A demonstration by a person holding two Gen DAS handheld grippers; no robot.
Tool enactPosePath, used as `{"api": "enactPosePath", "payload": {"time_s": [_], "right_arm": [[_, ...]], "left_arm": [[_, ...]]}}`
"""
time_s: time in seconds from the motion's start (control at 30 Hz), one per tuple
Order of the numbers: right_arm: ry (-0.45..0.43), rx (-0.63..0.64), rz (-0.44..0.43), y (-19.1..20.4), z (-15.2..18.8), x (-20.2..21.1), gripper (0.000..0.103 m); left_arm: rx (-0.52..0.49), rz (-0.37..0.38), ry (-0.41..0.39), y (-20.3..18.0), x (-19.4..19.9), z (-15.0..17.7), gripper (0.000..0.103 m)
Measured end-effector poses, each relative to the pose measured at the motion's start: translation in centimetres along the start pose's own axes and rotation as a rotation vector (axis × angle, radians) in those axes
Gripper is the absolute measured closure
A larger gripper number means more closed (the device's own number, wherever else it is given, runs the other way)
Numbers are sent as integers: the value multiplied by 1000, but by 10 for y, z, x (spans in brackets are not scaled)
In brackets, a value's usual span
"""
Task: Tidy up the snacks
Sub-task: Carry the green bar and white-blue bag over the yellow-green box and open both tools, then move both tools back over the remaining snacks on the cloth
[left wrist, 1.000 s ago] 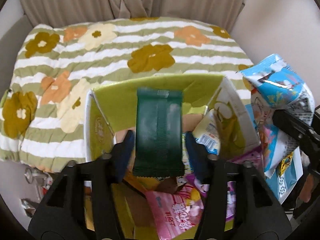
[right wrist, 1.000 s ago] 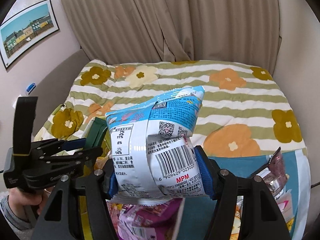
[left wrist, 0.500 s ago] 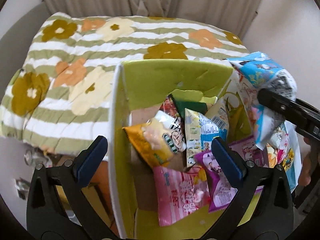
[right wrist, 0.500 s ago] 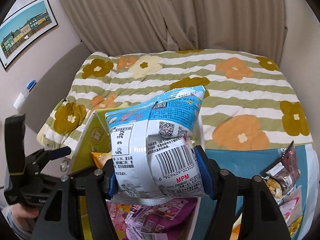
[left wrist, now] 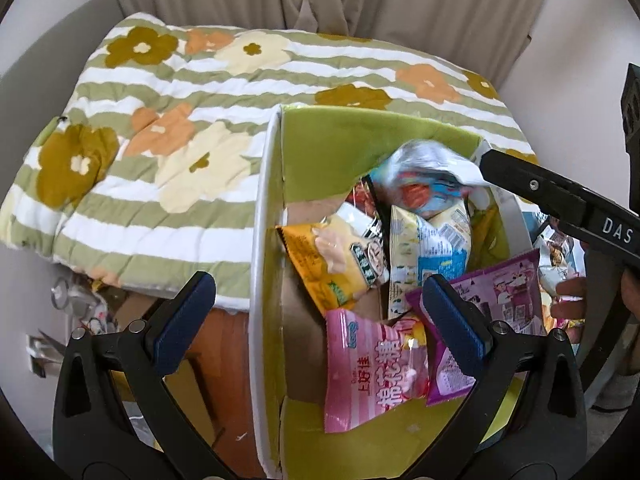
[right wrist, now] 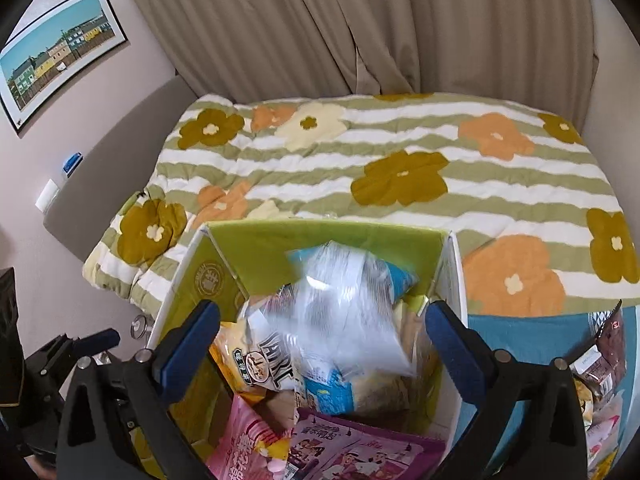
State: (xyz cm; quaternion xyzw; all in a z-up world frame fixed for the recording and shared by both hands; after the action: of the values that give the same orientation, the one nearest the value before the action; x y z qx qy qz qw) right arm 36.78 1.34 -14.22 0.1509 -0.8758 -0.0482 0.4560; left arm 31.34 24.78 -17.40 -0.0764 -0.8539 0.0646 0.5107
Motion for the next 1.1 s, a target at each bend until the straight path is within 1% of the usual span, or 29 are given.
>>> {"api": "enactPosePath", "payload": {"time_s": [0.23, 0.43, 0.63, 0.83, 1.0, 1.1], "right_arm": [[-2, 24, 26, 4, 7, 14, 1], [-47, 24, 40, 9, 8, 42, 1], [-107, 14, 74, 17, 16, 81, 1], [-159, -3, 119, 17, 28, 122, 1], [-228, 7, 153, 9, 45, 164, 1], [-277, 10, 187, -4, 60, 192, 1]], "left_arm": [[-11, 14, -30, -5, 15, 3, 0], [-35, 8, -75, -9, 41, 3, 0], [-66, 1, -128, -14, 71, 7, 0], [-98, -2, -190, -29, 102, 17, 0], [-118, 9, -242, -54, 125, 31, 0], [-130, 11, -273, -75, 134, 41, 0]]}}
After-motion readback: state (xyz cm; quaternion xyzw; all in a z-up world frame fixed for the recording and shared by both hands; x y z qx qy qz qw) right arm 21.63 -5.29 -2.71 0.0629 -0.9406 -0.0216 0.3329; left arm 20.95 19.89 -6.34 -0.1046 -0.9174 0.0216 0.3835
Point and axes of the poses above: each gripper's, at about its wrist camera, not at the fingertips, and x roughly against the way its jaws point, y to its left, z to its underside, the point moved 2 cm from there along -x, roughly the way its jaws point, and after that the axes turned 4 degrees about z, right-handed, at the moved point
